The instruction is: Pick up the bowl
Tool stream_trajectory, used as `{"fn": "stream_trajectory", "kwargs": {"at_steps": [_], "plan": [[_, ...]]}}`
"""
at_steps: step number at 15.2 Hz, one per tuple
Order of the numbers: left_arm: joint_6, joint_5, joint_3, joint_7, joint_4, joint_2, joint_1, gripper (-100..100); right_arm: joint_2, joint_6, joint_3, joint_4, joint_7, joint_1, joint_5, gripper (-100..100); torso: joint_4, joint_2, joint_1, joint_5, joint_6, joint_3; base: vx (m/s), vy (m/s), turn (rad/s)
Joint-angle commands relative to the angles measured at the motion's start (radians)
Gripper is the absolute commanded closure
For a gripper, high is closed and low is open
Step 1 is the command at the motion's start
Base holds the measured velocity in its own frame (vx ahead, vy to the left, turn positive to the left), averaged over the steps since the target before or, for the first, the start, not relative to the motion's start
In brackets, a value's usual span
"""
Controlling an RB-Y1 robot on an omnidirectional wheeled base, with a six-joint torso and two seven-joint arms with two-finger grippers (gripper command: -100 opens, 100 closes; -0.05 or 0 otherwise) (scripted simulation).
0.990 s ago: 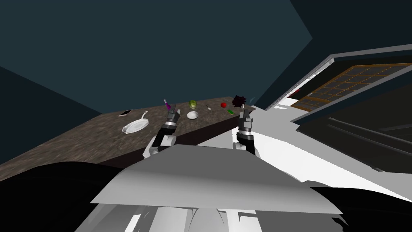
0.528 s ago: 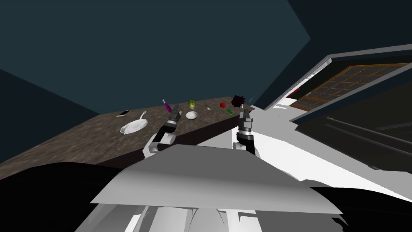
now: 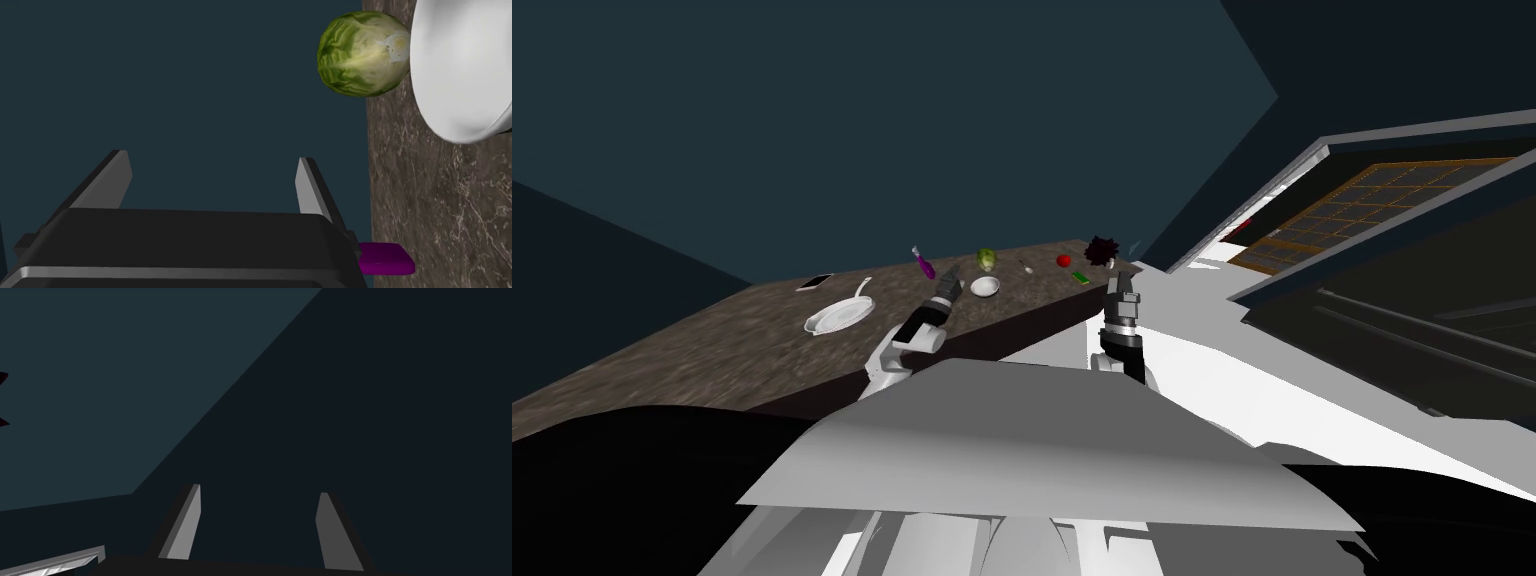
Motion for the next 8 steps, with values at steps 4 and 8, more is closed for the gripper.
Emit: {"fn": "stream_trajectory", "kwargs": {"at_steps": [4, 8], "plan": [[0.089, 0.02, 0.004, 0.015, 0.026, 0.029, -0.024, -100, 0.0, 0.0, 0.0, 0.0, 0.0, 0.0, 0.0, 0, 0.0, 0.0, 0.0, 0.0, 0.0, 0.0, 0.007, -0.025, -0.012], [0.181, 0.057, 0.013, 0.043, 0.068, 0.076, -0.066, -100, 0.0, 0.0, 0.0, 0.0, 0.0, 0.0, 0.0, 0, 0.0, 0.0, 0.0, 0.0, 0.0, 0.0, 0.007, -0.025, -0.02]]}}
